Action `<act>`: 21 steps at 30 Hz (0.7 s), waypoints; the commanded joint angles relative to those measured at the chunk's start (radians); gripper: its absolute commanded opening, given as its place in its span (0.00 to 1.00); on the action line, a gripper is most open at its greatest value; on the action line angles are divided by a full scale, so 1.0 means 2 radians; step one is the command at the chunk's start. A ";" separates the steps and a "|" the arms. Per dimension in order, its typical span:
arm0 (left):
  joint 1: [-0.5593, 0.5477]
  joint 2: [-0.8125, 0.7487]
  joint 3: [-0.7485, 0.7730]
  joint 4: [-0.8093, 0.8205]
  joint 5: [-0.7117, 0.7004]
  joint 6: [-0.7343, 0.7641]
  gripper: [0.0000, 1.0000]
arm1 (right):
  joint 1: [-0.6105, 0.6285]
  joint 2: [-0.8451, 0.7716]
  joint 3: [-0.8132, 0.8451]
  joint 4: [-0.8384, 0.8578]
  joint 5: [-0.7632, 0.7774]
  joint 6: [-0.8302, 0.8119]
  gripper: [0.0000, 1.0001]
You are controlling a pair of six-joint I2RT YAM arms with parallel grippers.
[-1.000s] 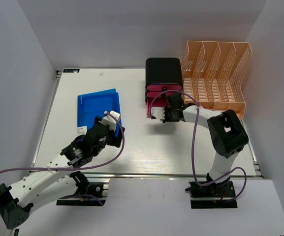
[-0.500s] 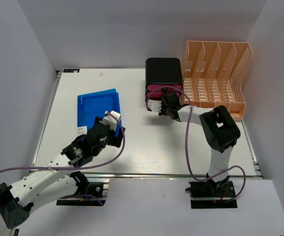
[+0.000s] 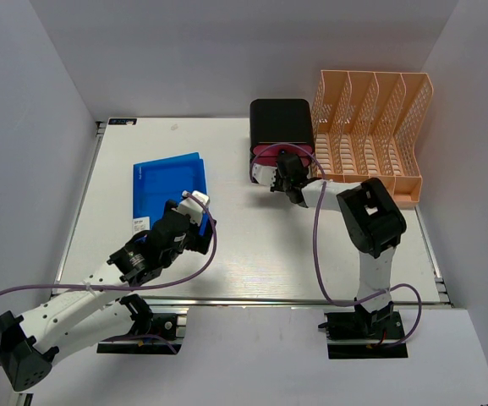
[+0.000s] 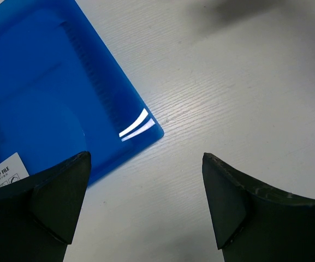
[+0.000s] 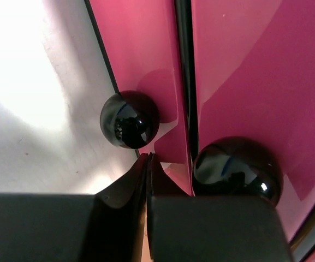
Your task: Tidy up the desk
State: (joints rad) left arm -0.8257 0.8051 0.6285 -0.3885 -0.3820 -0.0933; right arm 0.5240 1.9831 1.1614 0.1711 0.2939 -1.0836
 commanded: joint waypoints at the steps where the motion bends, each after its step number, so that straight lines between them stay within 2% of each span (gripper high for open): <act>1: 0.003 -0.001 -0.004 0.004 -0.008 0.002 0.92 | -0.002 0.006 0.021 0.055 0.016 -0.005 0.04; 6: 0.003 0.000 -0.003 0.004 -0.011 0.002 0.92 | -0.004 0.004 0.021 0.044 0.012 -0.001 0.02; 15: 0.003 0.002 -0.003 0.005 -0.008 0.004 0.92 | -0.002 -0.107 -0.048 -0.019 -0.069 0.045 0.02; 17: 0.003 -0.001 -0.002 0.005 -0.008 0.003 0.92 | -0.002 -0.142 -0.050 -0.044 -0.092 0.072 0.05; 21: 0.003 -0.003 -0.004 0.006 -0.008 -0.001 0.92 | -0.005 -0.210 -0.027 -0.138 -0.173 0.154 0.26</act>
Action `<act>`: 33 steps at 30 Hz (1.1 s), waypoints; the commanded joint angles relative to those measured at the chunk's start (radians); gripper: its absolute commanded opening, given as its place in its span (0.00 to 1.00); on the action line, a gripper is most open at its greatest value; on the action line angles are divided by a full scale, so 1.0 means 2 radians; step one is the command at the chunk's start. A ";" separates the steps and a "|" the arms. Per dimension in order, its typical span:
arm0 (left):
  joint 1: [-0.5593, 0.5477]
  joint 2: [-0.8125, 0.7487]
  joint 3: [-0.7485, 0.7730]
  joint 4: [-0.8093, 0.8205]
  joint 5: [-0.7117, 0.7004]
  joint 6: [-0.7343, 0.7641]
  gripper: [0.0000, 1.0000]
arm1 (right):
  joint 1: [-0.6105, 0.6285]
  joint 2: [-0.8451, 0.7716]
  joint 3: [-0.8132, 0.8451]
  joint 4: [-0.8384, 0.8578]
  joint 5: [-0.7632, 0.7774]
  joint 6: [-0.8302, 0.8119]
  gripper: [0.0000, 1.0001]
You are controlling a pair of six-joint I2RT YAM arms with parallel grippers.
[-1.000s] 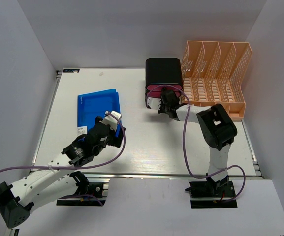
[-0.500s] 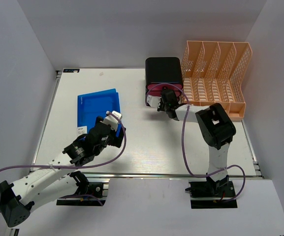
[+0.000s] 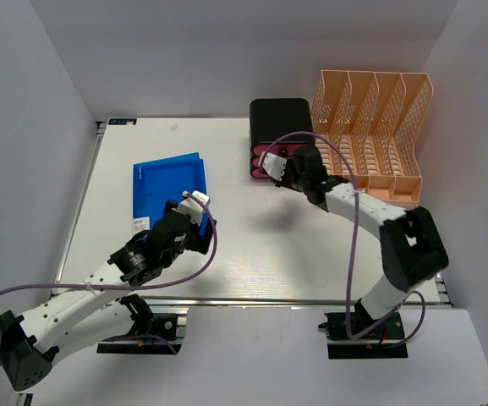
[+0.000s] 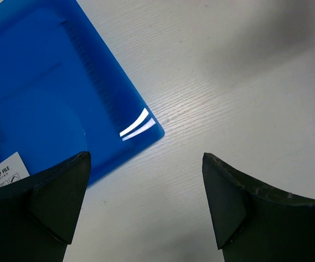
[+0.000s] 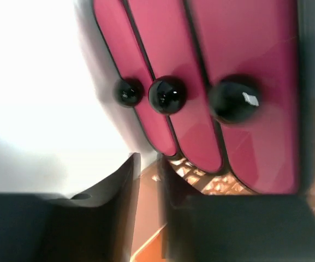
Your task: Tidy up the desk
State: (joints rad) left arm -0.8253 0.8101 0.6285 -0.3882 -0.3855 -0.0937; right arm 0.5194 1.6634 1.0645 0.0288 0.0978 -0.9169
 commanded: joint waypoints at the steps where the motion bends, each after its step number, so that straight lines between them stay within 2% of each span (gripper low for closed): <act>1: 0.003 -0.007 -0.005 0.008 -0.005 -0.003 0.93 | -0.003 -0.060 0.028 -0.080 -0.087 0.089 0.44; 2: 0.003 -0.008 -0.006 0.008 -0.003 -0.004 0.93 | -0.004 -0.071 0.033 -0.090 -0.099 0.128 0.55; 3: 0.003 -0.008 -0.006 0.008 -0.003 -0.007 0.93 | -0.009 -0.092 0.040 -0.102 -0.126 0.154 0.89; 6: 0.003 -0.009 -0.008 0.008 0.005 -0.013 0.94 | -0.020 -0.130 0.029 -0.106 -0.189 0.248 0.89; 8: 0.008 -0.005 -0.010 0.012 0.007 -0.016 0.95 | -0.026 -0.145 0.018 -0.104 -0.253 0.288 0.89; 12: 0.013 0.014 -0.001 0.002 0.008 -0.044 0.95 | -0.033 -0.194 -0.037 -0.067 -0.319 0.339 0.89; 16: 0.031 0.033 0.032 -0.043 0.003 -0.095 0.96 | -0.040 -0.228 -0.090 -0.044 -0.345 0.347 0.84; 20: 0.044 0.034 0.074 -0.089 -0.030 -0.151 0.95 | -0.045 -0.227 -0.087 -0.061 -0.365 0.350 0.84; 22: 0.051 0.030 0.087 -0.116 -0.043 -0.182 0.96 | -0.043 -0.217 -0.077 -0.082 -0.379 0.344 0.80; 23: 0.057 0.028 0.093 -0.123 -0.055 -0.190 0.96 | -0.043 -0.203 -0.064 -0.109 -0.416 0.337 0.77; 24: 0.064 0.028 0.108 -0.136 -0.060 -0.200 0.96 | -0.042 -0.197 -0.057 -0.125 -0.431 0.324 0.70; 26: 0.078 0.043 0.137 -0.156 -0.073 -0.202 0.96 | -0.043 -0.192 -0.047 -0.142 -0.446 0.313 0.65; 31: 0.125 0.172 0.213 -0.199 -0.080 -0.184 0.96 | -0.044 -0.227 -0.054 -0.125 -0.402 0.310 0.66; 33: 0.175 0.218 0.247 -0.212 -0.080 -0.179 0.96 | -0.046 -0.236 -0.064 -0.113 -0.396 0.313 0.68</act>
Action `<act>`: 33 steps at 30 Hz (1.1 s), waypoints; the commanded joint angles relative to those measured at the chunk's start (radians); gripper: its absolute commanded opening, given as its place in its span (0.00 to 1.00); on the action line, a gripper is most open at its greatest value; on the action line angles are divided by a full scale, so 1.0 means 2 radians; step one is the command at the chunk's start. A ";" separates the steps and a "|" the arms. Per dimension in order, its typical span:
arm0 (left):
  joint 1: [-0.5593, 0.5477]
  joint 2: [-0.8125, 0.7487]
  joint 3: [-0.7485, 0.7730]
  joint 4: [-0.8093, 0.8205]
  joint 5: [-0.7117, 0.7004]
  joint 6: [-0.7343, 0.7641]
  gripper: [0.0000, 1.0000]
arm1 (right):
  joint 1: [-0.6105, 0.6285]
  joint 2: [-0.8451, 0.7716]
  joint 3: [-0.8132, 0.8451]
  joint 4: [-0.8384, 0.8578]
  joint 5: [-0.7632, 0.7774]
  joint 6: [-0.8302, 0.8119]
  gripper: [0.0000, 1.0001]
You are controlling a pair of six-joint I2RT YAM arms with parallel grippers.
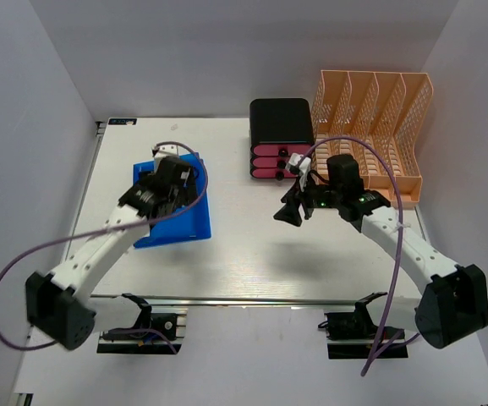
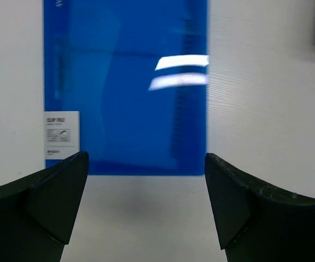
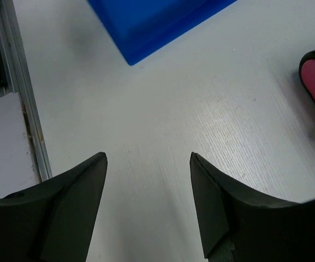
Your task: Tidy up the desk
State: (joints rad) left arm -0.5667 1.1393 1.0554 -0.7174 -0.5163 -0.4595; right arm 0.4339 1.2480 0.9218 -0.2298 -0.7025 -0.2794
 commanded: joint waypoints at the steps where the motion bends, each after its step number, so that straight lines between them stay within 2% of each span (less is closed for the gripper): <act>1: 0.067 0.089 0.044 -0.049 -0.011 0.016 0.96 | -0.004 -0.030 0.005 0.018 0.005 -0.003 0.68; 3: 0.134 0.112 0.068 -0.033 0.043 0.030 0.96 | -0.009 -0.029 0.003 0.021 0.008 -0.001 0.69; 6: 0.206 0.146 0.087 -0.019 0.123 0.056 0.97 | -0.014 -0.023 0.002 0.019 0.011 -0.002 0.70; 8: 0.233 0.157 0.085 -0.007 0.168 0.070 0.98 | -0.015 -0.017 0.002 0.021 0.011 -0.003 0.72; 12: 0.293 0.144 0.032 0.031 0.223 0.086 0.98 | -0.014 0.001 0.003 0.013 -0.005 -0.003 0.79; 14: 0.310 0.136 0.014 0.053 0.243 0.092 0.98 | -0.012 0.008 0.004 0.013 -0.016 0.005 0.80; 16: 0.331 0.132 -0.010 0.071 0.278 0.102 0.98 | -0.007 0.025 0.008 0.014 -0.030 0.020 0.74; 18: 0.345 0.123 -0.024 0.085 0.315 0.111 0.98 | 0.008 0.049 0.017 0.010 -0.039 0.042 0.73; 21: 0.360 0.120 -0.044 0.106 0.349 0.112 0.98 | 0.044 0.082 0.023 0.014 -0.013 0.058 0.74; 25: 0.379 0.129 -0.059 0.138 0.383 0.099 0.98 | 0.081 0.139 0.072 0.011 0.030 0.084 0.73; 28: 0.389 0.134 -0.073 0.158 0.399 0.098 0.98 | 0.099 0.185 0.098 0.031 0.051 0.119 0.73; 33: 0.395 0.116 -0.080 0.175 0.392 0.090 0.98 | 0.118 0.283 0.192 0.040 0.051 0.173 0.77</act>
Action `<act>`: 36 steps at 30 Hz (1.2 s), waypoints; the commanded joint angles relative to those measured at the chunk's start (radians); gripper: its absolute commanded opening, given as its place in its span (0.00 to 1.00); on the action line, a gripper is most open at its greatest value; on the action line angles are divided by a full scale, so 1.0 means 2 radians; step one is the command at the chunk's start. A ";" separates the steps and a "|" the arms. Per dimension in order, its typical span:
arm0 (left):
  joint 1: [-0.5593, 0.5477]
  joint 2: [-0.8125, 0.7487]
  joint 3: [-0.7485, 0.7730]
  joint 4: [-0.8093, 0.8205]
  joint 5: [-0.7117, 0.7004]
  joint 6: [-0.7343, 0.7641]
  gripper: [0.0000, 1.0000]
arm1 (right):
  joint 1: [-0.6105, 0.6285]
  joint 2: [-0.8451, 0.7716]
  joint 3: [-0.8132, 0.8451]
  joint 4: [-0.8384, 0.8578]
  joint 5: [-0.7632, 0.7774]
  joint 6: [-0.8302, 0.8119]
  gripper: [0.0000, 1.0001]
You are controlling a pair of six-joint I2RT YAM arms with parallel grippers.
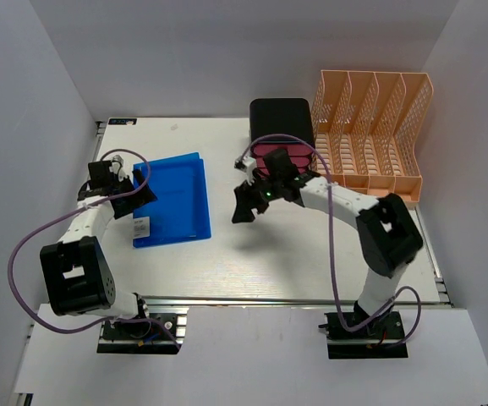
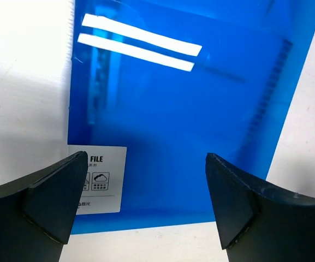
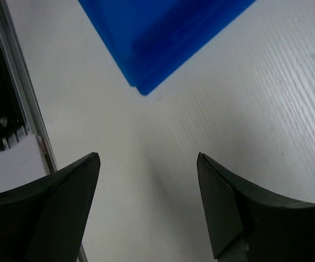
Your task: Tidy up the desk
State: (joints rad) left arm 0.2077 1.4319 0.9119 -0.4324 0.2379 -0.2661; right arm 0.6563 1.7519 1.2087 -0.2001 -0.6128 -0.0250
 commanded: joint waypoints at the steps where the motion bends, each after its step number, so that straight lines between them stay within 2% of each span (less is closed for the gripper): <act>1: 0.007 -0.033 -0.012 0.034 0.002 -0.010 0.98 | 0.016 0.047 0.062 0.024 0.009 0.058 0.78; 7: 0.017 -0.026 -0.041 0.065 0.004 -0.023 0.98 | 0.039 0.157 0.140 0.063 0.020 0.124 0.79; 16: 0.026 -0.021 -0.046 0.075 0.026 -0.019 0.98 | 0.054 0.248 0.234 0.089 0.007 0.159 0.78; 22: 0.035 0.000 -0.050 0.074 0.049 -0.018 0.98 | 0.052 0.275 0.247 0.116 -0.007 0.180 0.72; 32: 0.035 0.044 -0.042 0.064 0.070 -0.012 0.98 | 0.053 0.298 0.258 0.151 -0.042 0.189 0.56; 36: 0.035 0.050 -0.043 0.062 0.069 -0.010 0.98 | 0.055 0.307 0.262 0.165 -0.063 0.186 0.54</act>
State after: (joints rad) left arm 0.2733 1.5177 0.8238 -0.2970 0.3508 -0.2981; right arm 0.7601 2.3463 1.6821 0.0547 -0.6708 0.3386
